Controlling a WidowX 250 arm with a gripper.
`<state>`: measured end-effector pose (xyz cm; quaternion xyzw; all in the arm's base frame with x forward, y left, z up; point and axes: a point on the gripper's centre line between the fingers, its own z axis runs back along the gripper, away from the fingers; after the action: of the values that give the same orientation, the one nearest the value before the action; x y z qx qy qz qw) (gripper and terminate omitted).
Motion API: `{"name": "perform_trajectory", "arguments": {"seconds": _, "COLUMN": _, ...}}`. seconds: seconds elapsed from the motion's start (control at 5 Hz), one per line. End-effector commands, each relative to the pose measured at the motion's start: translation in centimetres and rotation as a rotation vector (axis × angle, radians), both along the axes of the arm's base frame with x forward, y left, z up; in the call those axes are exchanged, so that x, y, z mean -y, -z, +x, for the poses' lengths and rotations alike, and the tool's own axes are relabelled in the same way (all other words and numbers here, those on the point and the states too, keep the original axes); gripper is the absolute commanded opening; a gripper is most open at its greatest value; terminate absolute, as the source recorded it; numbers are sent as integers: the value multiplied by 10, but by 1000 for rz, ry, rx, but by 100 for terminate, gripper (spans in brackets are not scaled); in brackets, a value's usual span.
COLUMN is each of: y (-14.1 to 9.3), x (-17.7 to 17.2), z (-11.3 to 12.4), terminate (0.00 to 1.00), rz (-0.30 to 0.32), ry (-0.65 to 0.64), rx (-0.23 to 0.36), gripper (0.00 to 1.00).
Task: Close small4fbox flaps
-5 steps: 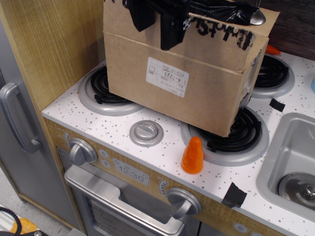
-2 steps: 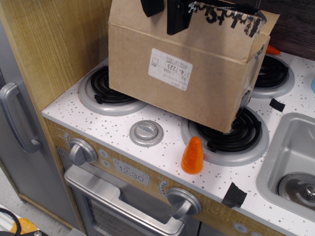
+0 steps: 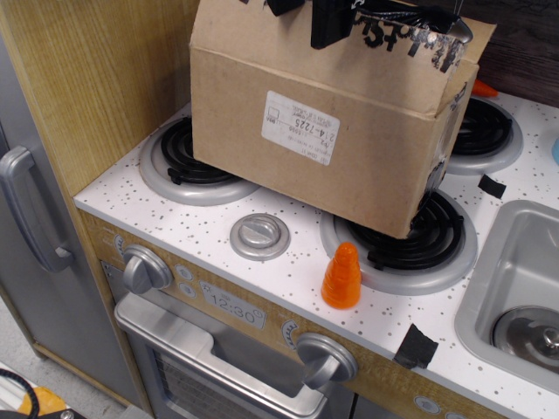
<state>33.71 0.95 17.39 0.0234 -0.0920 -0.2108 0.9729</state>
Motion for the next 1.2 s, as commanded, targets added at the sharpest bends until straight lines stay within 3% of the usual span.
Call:
{"name": "perform_trajectory", "arguments": {"seconds": 0.0, "y": 5, "x": -7, "z": 16, "terminate": 0, "rz": -54, "ry": 37, "rx": 56, "gripper": 100}}
{"name": "perform_trajectory", "arguments": {"seconds": 0.2, "y": 17, "x": -10, "z": 18, "terminate": 0, "rz": -112, "ry": 21, "rx": 32, "gripper": 100}}
{"name": "perform_trajectory", "arguments": {"seconds": 0.4, "y": 31, "x": -14, "z": 11, "terminate": 0, "rz": -155, "ry": 5, "rx": 61, "gripper": 100}}
{"name": "perform_trajectory", "arguments": {"seconds": 0.8, "y": 59, "x": -17, "z": 6, "terminate": 0, "rz": -203, "ry": 10, "rx": 155, "gripper": 100}}
{"name": "perform_trajectory", "arguments": {"seconds": 1.0, "y": 75, "x": -15, "z": 4, "terminate": 0, "rz": -198, "ry": 14, "rx": 206, "gripper": 100}}
